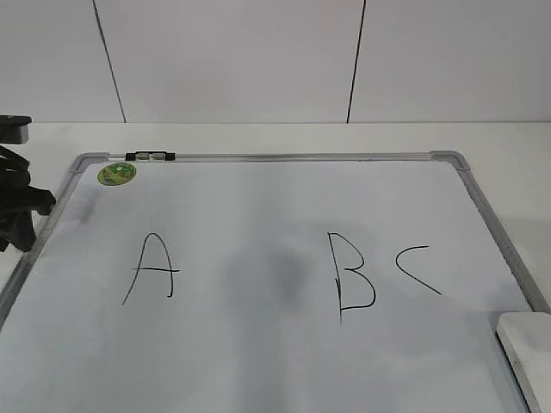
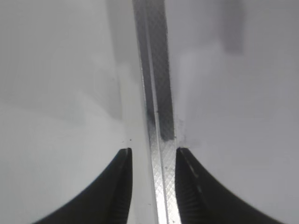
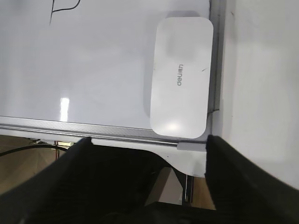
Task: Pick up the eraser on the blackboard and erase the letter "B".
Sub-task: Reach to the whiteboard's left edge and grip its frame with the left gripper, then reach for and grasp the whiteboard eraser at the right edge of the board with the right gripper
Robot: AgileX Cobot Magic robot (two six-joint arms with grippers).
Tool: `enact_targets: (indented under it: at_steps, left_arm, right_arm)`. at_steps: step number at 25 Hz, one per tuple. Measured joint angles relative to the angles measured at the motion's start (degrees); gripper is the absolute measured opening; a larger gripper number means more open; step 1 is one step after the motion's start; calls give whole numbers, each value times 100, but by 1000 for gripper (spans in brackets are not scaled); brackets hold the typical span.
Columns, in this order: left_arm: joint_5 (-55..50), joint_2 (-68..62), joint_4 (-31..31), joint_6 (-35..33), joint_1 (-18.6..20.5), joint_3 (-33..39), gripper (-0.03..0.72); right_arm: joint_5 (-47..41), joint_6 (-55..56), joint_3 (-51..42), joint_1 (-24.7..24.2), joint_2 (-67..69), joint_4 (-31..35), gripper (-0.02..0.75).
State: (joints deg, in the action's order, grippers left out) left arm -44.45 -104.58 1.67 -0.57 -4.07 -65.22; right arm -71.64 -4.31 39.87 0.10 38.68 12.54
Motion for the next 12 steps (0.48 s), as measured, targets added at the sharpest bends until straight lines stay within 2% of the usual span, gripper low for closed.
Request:
enact_targets:
  at_steps: [12]
  left_arm:
    - [-16,-345,-4,0,14,-34,237]
  right_arm:
    - [0,0,0,0,0,0,571]
